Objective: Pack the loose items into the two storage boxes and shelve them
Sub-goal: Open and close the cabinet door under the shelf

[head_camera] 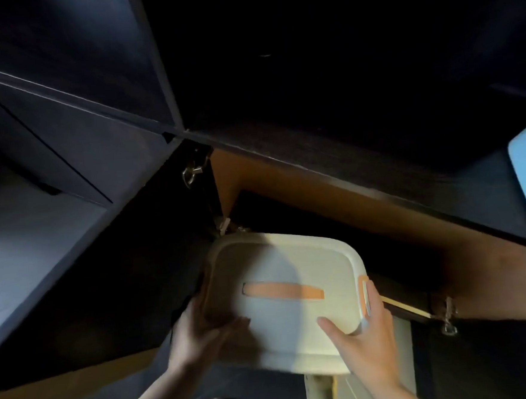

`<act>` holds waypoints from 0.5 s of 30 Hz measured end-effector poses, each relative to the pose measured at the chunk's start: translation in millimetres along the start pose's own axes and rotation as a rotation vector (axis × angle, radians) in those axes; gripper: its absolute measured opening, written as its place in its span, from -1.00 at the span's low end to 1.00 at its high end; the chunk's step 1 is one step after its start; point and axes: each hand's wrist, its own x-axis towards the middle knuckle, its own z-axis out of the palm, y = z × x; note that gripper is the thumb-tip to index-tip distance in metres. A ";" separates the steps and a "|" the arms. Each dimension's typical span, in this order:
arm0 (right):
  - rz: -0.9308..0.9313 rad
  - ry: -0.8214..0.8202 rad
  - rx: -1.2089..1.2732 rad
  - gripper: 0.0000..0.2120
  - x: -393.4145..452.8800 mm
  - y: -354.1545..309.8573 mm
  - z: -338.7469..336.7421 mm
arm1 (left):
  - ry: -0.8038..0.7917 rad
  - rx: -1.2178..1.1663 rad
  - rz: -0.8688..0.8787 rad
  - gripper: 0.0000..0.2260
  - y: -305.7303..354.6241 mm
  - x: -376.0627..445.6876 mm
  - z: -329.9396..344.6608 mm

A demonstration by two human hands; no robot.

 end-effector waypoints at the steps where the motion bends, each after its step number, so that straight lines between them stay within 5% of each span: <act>1: 0.019 -0.016 -0.005 0.11 15.0 14.9 10.2 | -0.034 -0.011 -0.004 -0.18 -11.9 13.2 15.3; 8: -0.025 -0.169 0.062 0.02 124.2 119.4 77.0 | -0.135 0.015 0.148 -0.12 -74.8 109.7 103.1; 13: 0.024 -0.116 0.027 0.05 210.0 154.1 114.2 | -0.244 -0.003 0.150 -0.52 -93.9 206.0 158.2; 15: 0.064 -0.114 0.050 0.06 240.5 166.6 129.1 | -0.183 0.132 0.135 -0.35 -99.7 240.1 177.6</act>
